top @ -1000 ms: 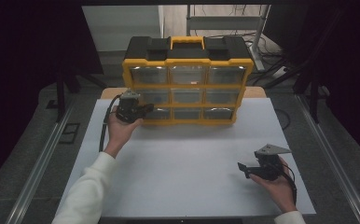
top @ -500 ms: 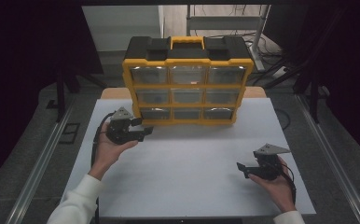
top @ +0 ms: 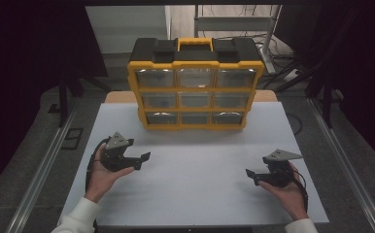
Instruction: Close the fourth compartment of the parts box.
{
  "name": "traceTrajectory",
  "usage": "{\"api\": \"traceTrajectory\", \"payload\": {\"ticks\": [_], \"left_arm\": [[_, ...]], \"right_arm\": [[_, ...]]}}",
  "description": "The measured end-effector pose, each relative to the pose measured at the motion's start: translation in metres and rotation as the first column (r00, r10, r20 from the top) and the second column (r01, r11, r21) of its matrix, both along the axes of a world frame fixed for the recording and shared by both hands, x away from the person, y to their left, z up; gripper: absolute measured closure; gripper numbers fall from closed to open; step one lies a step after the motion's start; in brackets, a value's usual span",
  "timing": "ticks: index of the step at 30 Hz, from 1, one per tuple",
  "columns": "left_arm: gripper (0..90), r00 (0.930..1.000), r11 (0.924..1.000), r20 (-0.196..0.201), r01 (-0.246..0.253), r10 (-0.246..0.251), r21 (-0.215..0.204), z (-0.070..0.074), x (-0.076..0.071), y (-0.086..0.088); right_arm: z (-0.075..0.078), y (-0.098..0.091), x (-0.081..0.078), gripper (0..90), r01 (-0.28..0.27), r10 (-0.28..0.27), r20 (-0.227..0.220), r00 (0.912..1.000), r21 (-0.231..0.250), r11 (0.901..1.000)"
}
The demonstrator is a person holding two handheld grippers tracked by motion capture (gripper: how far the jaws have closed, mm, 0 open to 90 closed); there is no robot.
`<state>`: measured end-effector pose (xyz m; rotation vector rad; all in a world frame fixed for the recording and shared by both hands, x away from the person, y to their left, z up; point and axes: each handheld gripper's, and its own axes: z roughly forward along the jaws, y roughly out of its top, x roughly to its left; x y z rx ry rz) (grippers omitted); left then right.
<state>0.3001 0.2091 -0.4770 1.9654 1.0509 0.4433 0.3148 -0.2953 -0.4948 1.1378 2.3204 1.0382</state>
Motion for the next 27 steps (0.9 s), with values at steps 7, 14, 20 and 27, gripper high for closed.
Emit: {"api": "traceTrajectory", "payload": {"ticks": [7,14,20,27], "left_arm": [[15.8,0.9991,0.9997,-0.039,-0.017,0.017,-0.017,-0.017,-0.018,0.011],[15.4,0.998,0.9989,-0.051,-0.039,0.038,-0.023,-0.023,-0.03,0.018],[15.6,0.9979,0.999,-0.051,-0.04,0.039,-0.021,-0.026,-0.03,0.018],[15.9,0.9979,0.9983,-0.046,-0.046,0.044,-0.036,-0.025,-0.029,0.021]], "right_arm": [[0.001,0.0,-0.001,15.6,-0.011,0.011,0.004,0.9999,0.026,0.9996],[0.003,0.001,0.0,15.3,-0.028,0.028,0.009,0.9996,0.043,0.9987],[0.003,0.003,0.001,15.1,-0.048,0.047,0.012,0.9988,0.051,0.9975],[0.003,0.003,0.002,15.0,-0.046,0.046,0.013,0.9989,0.05,0.9977]]}}
